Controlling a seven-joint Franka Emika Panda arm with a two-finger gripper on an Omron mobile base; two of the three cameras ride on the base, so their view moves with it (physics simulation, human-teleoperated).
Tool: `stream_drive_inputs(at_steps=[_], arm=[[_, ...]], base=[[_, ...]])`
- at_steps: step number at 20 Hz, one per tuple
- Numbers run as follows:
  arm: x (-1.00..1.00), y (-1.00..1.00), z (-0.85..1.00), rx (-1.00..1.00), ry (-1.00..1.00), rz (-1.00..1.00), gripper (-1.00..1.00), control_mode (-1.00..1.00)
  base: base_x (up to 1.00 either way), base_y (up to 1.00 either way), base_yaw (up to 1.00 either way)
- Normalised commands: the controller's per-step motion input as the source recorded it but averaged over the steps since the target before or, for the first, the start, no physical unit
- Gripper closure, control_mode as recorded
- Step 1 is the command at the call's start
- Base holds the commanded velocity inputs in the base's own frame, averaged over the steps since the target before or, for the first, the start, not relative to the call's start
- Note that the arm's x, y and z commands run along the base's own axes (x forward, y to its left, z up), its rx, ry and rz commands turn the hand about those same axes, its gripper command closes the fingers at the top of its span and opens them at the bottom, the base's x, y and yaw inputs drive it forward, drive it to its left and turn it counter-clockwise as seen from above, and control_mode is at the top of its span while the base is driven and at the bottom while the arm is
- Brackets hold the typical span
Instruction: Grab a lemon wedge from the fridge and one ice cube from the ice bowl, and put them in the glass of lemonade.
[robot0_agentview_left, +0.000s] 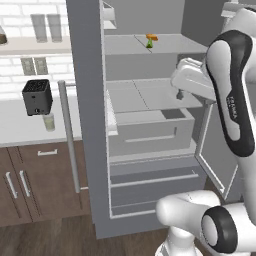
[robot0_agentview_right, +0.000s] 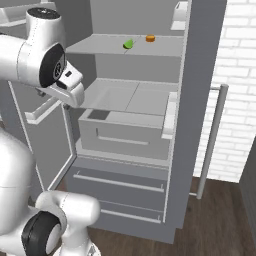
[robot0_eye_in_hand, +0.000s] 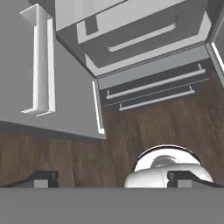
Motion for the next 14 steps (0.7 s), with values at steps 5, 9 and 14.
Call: stream_drive_inputs(at_steps=[5, 9, 14], arm=[[-0.59, -0.3, -0.19, -0.18, -0.06, -0.2, -1.0, -1.0], [-0.4, -0.05, -0.48, -0.13, -0.07, -0.14, -1.0, -1.0], [-0.58, 0.0, -0.1, -0.01, -0.21, -0.03, -1.0, -1.0]], base=[[0.0, 0.0, 0.0], [0.0, 0.0, 0.0], [0.0, 0.0, 0.0]])
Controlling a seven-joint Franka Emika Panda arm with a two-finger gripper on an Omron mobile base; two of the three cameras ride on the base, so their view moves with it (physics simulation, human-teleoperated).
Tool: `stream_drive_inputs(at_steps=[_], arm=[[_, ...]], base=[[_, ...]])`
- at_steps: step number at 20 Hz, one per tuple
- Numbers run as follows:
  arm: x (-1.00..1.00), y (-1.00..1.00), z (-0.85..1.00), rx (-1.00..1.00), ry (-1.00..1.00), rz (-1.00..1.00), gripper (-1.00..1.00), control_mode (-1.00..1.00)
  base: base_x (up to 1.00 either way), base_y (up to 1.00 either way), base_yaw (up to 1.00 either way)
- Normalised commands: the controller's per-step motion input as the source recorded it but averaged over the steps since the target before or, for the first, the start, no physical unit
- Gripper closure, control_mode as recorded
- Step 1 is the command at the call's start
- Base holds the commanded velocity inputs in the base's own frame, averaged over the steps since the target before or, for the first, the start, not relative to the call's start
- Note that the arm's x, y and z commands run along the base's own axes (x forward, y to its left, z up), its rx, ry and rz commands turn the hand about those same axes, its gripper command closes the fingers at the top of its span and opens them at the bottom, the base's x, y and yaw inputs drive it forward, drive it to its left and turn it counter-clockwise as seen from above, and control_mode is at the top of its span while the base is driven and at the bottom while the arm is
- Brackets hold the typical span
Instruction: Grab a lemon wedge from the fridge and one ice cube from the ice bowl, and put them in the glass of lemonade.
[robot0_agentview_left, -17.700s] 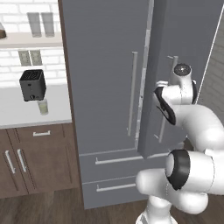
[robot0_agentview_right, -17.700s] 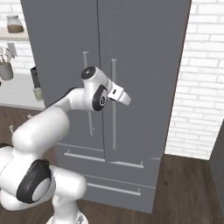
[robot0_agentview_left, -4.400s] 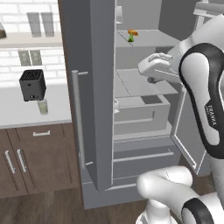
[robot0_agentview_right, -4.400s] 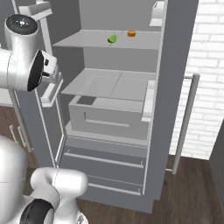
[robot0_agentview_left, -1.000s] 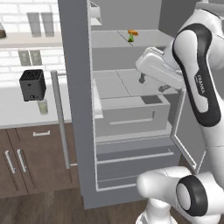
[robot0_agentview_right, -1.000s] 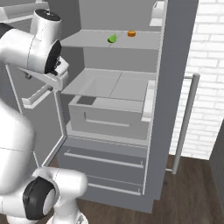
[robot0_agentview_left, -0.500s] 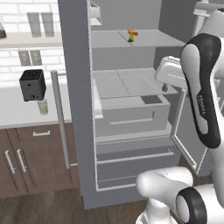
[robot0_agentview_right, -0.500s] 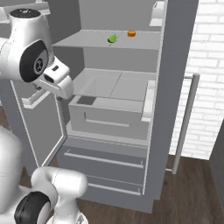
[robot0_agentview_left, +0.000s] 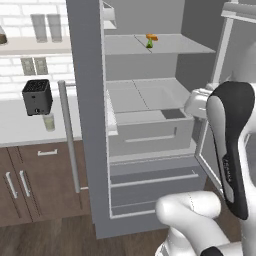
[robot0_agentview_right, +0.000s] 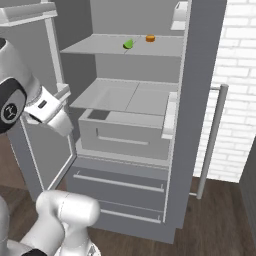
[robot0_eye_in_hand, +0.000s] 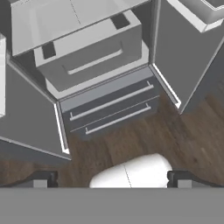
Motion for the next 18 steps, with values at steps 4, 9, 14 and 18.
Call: stream_drive_inputs(at_steps=[4, 9, 14, 18], arm=[[-0.43, -0.04, 0.0, 0.0, -0.2, 0.0, -1.0, -1.0], [-0.36, 0.0, 0.22, -0.01, -0.16, 0.0, -1.0, -1.0], [0.09, 0.19, 0.73, -0.12, -0.13, 0.0, -1.0, -1.0], [0.0, 0.0, 0.0, 0.02, -0.24, 0.0, -1.0, -1.0]], base=[[0.0, 0.0, 0.0], [0.0, 0.0, 0.0], [0.0, 0.0, 0.0], [0.0, 0.0, 0.0]])
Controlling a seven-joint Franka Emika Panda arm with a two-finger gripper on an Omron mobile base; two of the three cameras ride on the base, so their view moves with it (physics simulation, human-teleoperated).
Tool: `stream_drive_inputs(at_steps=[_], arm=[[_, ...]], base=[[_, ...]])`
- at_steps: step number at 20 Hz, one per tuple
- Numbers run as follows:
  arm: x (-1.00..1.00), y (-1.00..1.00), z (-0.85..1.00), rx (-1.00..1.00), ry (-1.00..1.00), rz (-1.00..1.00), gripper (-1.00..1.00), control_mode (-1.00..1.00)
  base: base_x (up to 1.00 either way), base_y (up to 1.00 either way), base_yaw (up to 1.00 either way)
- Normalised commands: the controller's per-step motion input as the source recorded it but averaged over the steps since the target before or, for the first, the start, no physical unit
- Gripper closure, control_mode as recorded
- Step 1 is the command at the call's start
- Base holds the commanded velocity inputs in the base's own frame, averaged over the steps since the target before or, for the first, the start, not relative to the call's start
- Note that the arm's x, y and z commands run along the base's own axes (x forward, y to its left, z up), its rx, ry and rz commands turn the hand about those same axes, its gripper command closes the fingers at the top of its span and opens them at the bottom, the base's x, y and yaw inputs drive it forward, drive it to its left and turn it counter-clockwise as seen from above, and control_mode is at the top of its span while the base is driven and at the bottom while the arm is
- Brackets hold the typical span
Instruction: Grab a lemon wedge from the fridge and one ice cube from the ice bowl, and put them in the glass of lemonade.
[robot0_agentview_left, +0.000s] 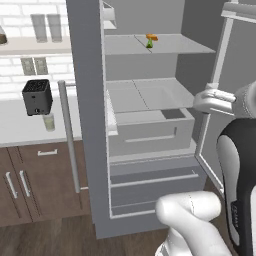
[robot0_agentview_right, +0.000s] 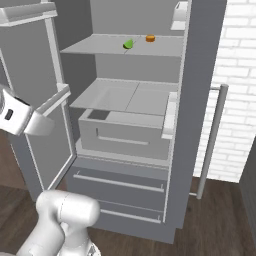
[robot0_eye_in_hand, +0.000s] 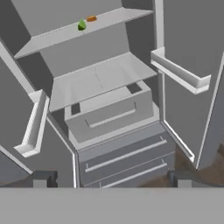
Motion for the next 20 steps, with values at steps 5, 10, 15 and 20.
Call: stream_drive_inputs(at_steps=[5, 10, 15, 20], arm=[[0.0, 0.0, -0.04, 0.0, -0.15, 0.0, -1.0, -1.0], [0.18, -0.01, -0.08, 0.0, -0.07, 0.0, -1.0, -1.0], [0.15, 0.0, -0.01, 0.0, -0.02, 0.0, -1.0, 1.0], [0.0, 0.0, 0.0, 0.0, 0.0, 0.0, -1.0, 1.0]], base=[[0.0, 0.0, 0.0], [0.0, 0.0, 0.0], [0.34, 0.0, 0.0], [0.73, -0.06, 0.0]])
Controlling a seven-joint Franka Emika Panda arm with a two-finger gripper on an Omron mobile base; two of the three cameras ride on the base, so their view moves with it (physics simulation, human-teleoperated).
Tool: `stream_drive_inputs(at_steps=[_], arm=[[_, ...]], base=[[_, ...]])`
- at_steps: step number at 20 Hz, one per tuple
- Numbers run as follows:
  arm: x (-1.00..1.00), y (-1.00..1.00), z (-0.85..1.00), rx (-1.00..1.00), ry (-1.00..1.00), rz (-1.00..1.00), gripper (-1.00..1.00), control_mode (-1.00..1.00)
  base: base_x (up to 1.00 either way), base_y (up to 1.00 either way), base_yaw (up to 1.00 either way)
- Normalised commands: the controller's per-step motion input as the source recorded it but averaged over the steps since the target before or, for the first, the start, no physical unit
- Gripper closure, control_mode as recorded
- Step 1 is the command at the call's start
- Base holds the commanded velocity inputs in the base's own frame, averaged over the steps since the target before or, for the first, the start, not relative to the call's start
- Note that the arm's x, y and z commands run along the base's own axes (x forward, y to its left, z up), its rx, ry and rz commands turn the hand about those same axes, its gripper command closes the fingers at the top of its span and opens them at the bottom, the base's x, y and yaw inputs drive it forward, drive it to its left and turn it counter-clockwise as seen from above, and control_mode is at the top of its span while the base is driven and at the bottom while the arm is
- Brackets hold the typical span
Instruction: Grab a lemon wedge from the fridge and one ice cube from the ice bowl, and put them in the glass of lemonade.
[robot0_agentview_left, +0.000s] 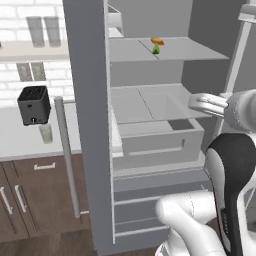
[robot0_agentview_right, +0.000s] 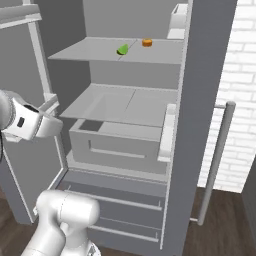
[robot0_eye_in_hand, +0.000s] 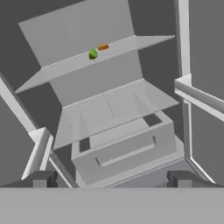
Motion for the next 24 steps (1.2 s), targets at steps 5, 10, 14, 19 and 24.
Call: stream_drive_inputs(at_steps=[5, 10, 14, 19, 24], arm=[[0.0, 0.0, 0.0, 0.0, 0.0, 0.0, -1.0, 1.0], [0.0, 0.0, 0.0, 0.0, 0.0, 0.0, -1.0, 1.0], [0.0, 0.0, 0.0, 0.0, 0.0, 0.0, -1.0, 1.0], [0.05, -0.03, 0.1, 0.01, -0.03, 0.01, -1.0, -1.0], [-0.38, 0.0, 0.3, 0.09, -0.17, 0.03, -1.0, -1.0]], base=[[0.73, -0.29, 0.0], [0.71, -0.23, 0.0], [0.59, -0.2, 0.0], [0.1, -0.04, 0.0], [0.0, 0.0, 0.0]])
